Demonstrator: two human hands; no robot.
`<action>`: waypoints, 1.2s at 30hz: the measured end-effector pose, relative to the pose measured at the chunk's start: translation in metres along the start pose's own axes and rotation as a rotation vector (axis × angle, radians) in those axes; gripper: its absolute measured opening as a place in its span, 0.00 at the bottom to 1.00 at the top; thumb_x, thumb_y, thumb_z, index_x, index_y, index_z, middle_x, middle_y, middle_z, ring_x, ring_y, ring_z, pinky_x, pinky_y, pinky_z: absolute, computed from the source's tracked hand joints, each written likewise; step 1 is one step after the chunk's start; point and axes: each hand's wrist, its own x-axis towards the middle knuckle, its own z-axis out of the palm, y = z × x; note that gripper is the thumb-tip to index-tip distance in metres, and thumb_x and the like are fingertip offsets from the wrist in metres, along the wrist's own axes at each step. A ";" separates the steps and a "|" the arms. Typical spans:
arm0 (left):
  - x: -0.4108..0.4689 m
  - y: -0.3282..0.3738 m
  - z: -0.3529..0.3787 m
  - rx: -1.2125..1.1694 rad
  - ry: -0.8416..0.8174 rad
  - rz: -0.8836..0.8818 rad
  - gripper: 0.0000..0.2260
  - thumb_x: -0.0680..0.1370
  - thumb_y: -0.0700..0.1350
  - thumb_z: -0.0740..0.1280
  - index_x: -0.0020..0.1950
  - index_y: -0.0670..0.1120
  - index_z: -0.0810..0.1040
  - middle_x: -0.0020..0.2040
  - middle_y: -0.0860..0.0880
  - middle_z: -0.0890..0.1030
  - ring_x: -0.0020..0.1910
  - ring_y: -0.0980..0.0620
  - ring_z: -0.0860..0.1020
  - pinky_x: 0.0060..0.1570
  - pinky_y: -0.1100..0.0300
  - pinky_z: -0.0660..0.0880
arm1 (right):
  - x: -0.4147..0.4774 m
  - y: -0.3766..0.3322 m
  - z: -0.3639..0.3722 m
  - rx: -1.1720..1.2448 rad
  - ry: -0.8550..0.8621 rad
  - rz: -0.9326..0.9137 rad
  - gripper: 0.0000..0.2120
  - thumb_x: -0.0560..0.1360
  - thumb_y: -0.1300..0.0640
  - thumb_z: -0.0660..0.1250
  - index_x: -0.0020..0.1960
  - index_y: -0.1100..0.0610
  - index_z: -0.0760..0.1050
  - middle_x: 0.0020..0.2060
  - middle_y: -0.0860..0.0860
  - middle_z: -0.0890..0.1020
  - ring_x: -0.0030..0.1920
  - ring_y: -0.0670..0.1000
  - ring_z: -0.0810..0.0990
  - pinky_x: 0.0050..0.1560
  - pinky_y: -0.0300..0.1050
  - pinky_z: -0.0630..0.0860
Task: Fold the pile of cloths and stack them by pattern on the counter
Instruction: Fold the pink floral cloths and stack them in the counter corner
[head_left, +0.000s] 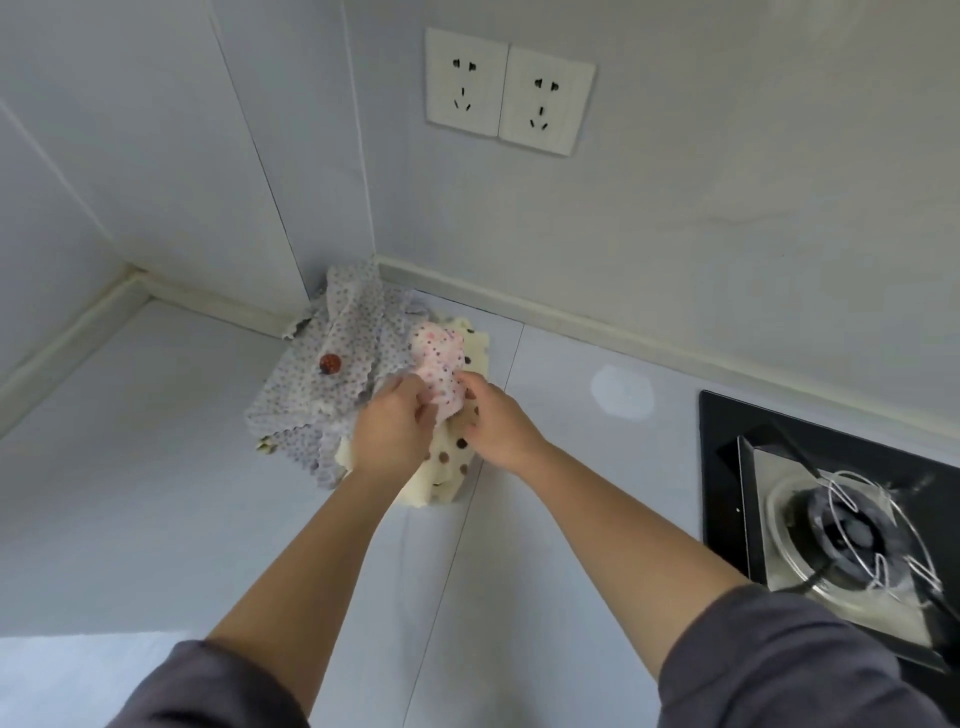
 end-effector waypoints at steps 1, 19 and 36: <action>-0.002 0.007 -0.006 -0.062 0.027 0.093 0.03 0.75 0.38 0.69 0.45 0.42 0.75 0.43 0.49 0.75 0.39 0.47 0.75 0.39 0.58 0.69 | -0.001 0.001 -0.002 0.021 0.025 -0.014 0.30 0.77 0.61 0.62 0.76 0.49 0.57 0.68 0.55 0.70 0.64 0.57 0.73 0.63 0.54 0.72; -0.018 0.103 0.008 -0.209 -0.061 -0.069 0.08 0.79 0.48 0.64 0.45 0.45 0.76 0.37 0.50 0.76 0.37 0.52 0.73 0.32 0.61 0.68 | -0.096 0.084 -0.105 0.358 0.433 0.020 0.07 0.79 0.55 0.62 0.44 0.51 0.75 0.41 0.47 0.80 0.36 0.45 0.76 0.38 0.37 0.72; -0.096 -0.002 0.118 0.189 -0.031 0.698 0.05 0.76 0.46 0.70 0.48 0.45 0.80 0.48 0.50 0.80 0.48 0.51 0.76 0.47 0.54 0.75 | -0.115 0.182 0.004 -0.475 0.309 -0.259 0.20 0.74 0.36 0.63 0.56 0.50 0.69 0.47 0.44 0.74 0.47 0.49 0.74 0.47 0.46 0.71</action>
